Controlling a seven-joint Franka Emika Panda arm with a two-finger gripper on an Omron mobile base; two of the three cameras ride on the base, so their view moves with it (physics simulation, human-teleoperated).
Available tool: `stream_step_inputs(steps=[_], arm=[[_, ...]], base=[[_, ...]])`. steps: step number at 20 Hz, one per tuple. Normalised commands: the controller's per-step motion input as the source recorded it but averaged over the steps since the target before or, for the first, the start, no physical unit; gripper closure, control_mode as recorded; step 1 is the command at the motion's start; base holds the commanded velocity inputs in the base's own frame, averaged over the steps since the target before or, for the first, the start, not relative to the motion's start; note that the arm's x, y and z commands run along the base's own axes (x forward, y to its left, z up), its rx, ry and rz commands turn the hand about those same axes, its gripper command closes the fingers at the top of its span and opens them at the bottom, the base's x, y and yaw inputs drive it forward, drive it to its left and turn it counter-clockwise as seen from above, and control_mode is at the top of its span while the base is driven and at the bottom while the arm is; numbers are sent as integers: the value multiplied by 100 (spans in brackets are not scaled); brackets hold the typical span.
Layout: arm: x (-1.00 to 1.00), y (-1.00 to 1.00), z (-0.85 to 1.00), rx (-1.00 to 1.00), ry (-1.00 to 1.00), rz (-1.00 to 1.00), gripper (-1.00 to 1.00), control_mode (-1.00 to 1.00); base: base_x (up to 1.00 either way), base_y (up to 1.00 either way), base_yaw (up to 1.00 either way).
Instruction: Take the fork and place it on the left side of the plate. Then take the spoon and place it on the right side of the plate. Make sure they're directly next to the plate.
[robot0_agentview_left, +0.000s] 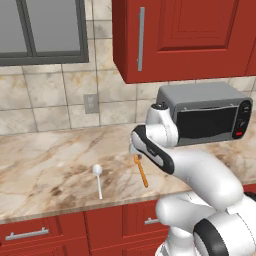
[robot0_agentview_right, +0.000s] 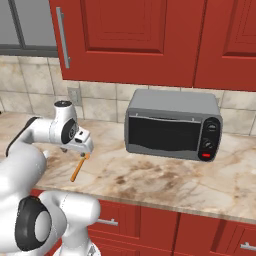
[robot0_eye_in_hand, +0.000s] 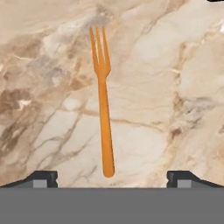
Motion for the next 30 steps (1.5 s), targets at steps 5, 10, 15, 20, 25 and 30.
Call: stream_step_inputs(steps=[5, 10, 15, 20, 25, 30], arm=[[0, -15, -44, 0, 0, -4, -100, -100], [0, 0, -47, 0, 0, -5, -100, -100], [11, 0, -37, 0, 0, -5, -100, -100], [28, 0, -16, 0, 0, -6, -100, -100], [25, 2, 0, 0, 0, -4, -100, -100], [26, 18, 0, 0, 0, -4, -100, -100]], base=[[0, 0, 0], [0, 0, 0], [0, 0, 0], [0, 0, 0], [0, 0, 0], [0, 0, 0]])
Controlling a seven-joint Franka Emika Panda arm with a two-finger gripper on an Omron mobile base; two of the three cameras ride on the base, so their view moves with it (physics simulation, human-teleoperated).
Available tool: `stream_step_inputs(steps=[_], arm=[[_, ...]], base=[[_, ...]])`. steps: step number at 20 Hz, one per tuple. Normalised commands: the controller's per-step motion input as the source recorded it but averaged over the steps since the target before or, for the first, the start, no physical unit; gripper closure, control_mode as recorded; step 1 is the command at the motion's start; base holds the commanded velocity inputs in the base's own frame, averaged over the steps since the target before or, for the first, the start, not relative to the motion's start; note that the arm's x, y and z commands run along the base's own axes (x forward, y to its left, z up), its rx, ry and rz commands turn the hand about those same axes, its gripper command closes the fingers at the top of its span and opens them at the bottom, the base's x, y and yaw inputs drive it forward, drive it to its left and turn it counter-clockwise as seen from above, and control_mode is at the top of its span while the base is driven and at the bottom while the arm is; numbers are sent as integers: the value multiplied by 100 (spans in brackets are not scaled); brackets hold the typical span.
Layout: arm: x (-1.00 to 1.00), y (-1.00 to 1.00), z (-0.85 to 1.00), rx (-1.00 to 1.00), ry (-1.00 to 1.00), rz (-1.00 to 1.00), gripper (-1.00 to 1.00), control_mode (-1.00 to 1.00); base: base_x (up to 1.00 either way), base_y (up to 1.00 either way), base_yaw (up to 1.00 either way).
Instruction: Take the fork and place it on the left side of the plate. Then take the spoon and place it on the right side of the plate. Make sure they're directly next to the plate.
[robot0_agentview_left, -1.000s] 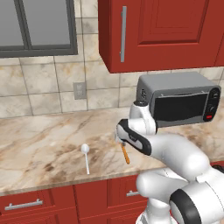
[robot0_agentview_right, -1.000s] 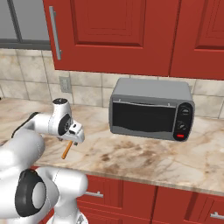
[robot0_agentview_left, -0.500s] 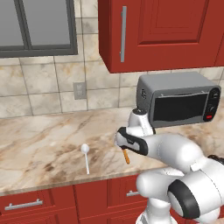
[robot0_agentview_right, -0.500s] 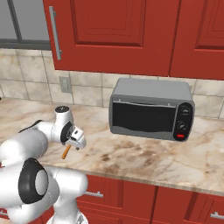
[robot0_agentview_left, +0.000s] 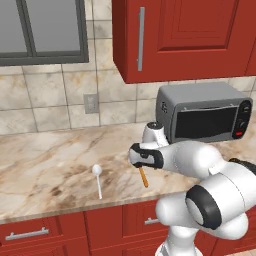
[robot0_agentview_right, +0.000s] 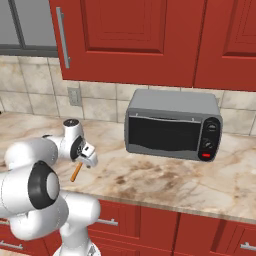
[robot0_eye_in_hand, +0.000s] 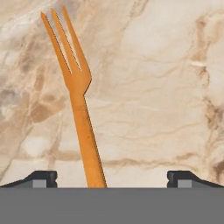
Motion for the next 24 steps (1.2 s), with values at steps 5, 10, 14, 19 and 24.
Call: stream_step_inputs(steps=[5, 10, 14, 19, 24], arm=[[31, 25, -8, 0, 2, -4, -100, -100], [16, 0, -22, 0, 6, -2, -100, -100], [4, 0, -27, 0, 8, -1, -100, -100], [1, 0, -19, 0, 6, -1, -100, -100], [0, 0, -10, 0, 1, 0, -100, -100]], base=[[0, 0, 0], [0, 0, 0], [0, 0, 0], [0, 0, 0], [0, 0, 0]])
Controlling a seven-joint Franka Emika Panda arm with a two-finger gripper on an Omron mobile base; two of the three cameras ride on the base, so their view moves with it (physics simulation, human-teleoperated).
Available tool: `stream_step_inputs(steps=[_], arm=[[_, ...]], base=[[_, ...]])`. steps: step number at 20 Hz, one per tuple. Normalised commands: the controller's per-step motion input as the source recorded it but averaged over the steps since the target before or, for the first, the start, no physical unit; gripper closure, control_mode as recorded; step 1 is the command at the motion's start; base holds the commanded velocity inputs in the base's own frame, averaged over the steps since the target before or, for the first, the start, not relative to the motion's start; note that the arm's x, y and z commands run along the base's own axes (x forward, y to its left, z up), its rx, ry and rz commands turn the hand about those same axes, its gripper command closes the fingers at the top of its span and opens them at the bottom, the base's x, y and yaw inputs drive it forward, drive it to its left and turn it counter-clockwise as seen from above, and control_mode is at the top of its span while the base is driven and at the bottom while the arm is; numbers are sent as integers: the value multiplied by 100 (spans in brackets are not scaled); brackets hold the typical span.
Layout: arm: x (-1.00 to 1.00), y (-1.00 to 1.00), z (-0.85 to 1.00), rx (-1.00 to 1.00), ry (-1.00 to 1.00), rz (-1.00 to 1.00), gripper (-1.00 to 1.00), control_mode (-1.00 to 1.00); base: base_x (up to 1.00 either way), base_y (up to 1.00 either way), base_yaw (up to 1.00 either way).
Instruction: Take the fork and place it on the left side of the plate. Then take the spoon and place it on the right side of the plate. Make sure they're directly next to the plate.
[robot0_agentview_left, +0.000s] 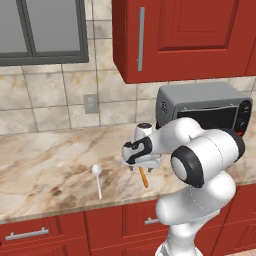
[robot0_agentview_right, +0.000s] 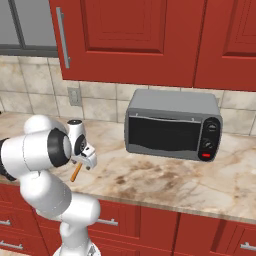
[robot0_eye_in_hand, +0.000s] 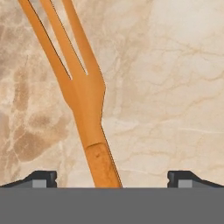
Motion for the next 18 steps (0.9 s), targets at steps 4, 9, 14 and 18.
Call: stream_step_inputs(steps=[4, 9, 14, 18], arm=[[-25, 0, -6, 0, 3, -5, 100, -100], [-22, -1, 0, 0, 0, -4, 100, -100], [-21, 0, 46, 1, 0, 0, 100, -100], [-45, 0, 95, 4, 0, 0, 100, -100]], base=[[0, 0, 0], [0, 0, 0], [0, 0, 0], [0, 0, 0]])
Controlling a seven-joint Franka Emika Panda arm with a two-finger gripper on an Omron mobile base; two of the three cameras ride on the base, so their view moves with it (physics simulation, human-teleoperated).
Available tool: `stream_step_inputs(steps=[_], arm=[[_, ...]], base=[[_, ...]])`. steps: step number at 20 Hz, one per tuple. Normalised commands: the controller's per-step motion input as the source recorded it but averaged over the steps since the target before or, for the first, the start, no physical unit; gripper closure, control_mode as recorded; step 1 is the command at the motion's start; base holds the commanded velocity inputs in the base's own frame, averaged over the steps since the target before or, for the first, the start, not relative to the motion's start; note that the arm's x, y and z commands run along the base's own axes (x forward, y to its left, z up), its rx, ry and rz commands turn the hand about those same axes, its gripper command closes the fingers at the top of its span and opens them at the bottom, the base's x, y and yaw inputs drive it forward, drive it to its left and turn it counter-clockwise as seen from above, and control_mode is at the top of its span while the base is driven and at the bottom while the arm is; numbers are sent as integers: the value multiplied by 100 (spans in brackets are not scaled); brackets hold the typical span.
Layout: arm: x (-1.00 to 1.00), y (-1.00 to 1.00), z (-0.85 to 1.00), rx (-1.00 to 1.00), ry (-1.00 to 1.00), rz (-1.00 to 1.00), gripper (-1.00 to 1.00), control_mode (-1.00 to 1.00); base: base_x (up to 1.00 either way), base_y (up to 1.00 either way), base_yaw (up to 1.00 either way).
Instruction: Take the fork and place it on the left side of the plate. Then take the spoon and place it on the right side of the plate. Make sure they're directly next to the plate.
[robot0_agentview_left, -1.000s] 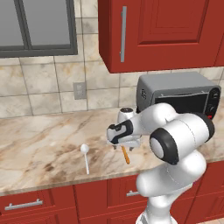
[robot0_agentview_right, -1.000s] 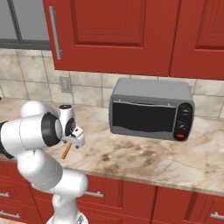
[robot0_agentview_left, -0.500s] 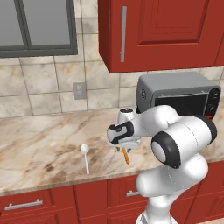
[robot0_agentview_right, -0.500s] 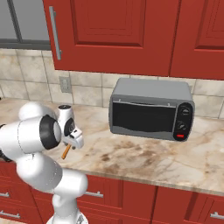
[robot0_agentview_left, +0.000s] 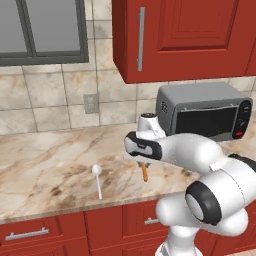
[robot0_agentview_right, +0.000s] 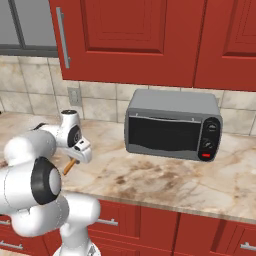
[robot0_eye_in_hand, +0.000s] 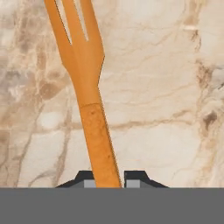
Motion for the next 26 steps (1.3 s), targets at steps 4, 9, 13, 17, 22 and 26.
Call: stream_step_inputs(steps=[4, 9, 13, 17, 22, 26], arm=[[-26, 0, 100, 1, 0, 0, 100, -100], [-3, 0, 96, 0, 0, 0, 100, -100], [-14, -1, 58, 0, 0, 0, 100, -100], [-24, -4, 25, 0, 0, 0, 100, -100], [-4, 0, 9, 0, 1, 0, 100, -100], [0, 0, 0, 0, 0, 0, 100, -100]], base=[[0, 0, 0], [0, 0, 0], [0, 0, 0], [0, 0, 0], [0, 0, 0], [0, 0, 0]])
